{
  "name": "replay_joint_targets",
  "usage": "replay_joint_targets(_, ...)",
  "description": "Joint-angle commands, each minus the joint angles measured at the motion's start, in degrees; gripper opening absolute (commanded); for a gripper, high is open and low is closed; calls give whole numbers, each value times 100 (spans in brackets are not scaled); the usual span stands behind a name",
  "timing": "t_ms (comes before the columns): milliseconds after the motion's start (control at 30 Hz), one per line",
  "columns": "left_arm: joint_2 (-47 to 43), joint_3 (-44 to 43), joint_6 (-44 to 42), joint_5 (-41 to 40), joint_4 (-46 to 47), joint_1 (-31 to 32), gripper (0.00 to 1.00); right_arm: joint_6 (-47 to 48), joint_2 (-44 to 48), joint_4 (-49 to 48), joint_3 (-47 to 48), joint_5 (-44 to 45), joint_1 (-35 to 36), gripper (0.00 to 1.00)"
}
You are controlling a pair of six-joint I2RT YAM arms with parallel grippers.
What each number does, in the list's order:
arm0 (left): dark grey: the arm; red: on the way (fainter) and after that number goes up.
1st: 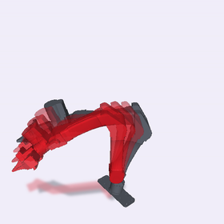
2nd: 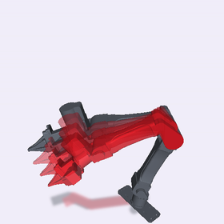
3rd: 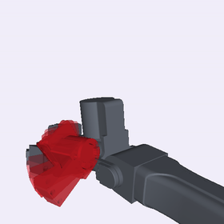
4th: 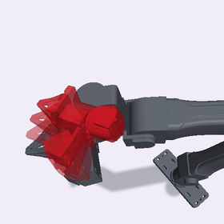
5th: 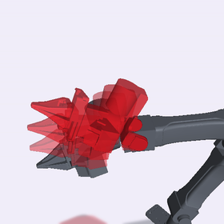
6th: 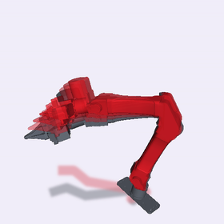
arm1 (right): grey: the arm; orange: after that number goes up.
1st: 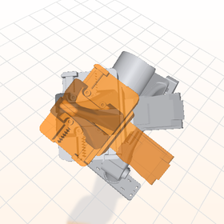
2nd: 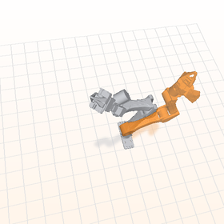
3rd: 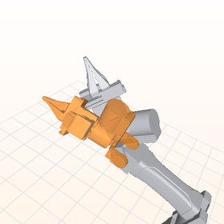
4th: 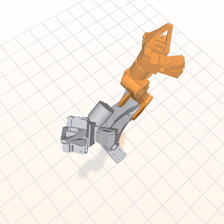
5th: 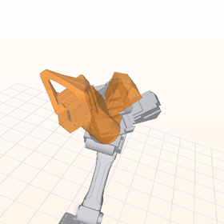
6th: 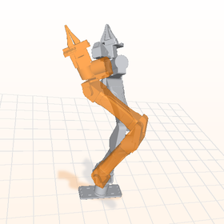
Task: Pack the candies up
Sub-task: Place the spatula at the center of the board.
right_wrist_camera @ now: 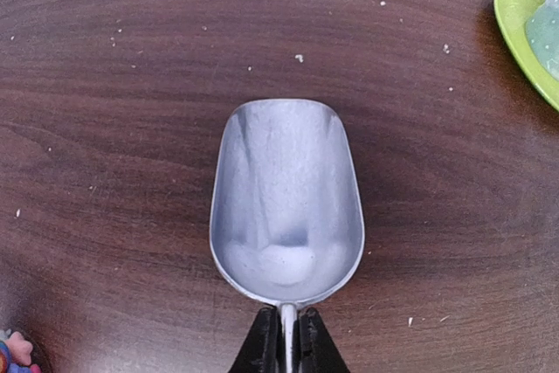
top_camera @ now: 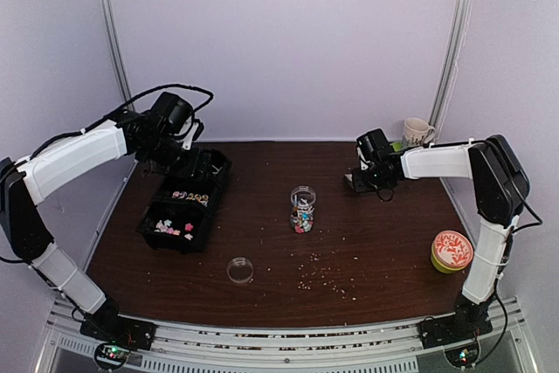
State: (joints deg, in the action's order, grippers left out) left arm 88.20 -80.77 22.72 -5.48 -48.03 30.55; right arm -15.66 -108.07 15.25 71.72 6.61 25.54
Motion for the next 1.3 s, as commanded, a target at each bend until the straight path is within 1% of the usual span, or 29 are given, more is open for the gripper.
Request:
replay_joint_targets(0, -212, 295, 216, -180, 255, 117, 84, -38, -91, 190, -150, -114, -44, 9)
replay_joint_targets(433, -168, 568, 233, -438, 259, 644, 84, -63, -96, 214, -219, -152, -32, 10)
replay_joint_targets(800, -169, 653, 189, -482, 259, 734, 84, -40, 20, 271, -203, -140, -32, 14)
replay_joint_targets(1000, -141, 702, 64, -427, 250, 837, 84, 20, 281, 299, -194, -113, -32, 23)
replay_joint_targets(1100, -114, 753, -67, -370, 250, 961, 84, 67, 485, 346, -207, -95, -32, 25)
replay_joint_targets(1233, -76, 835, -313, -506, 245, 1351, 84, 77, 924, 319, -323, -94, -30, 33)
replay_joint_targets(1267, -62, 855, -379, -595, 254, 1503, 84, 89, 1044, 299, -381, -102, -18, 39)
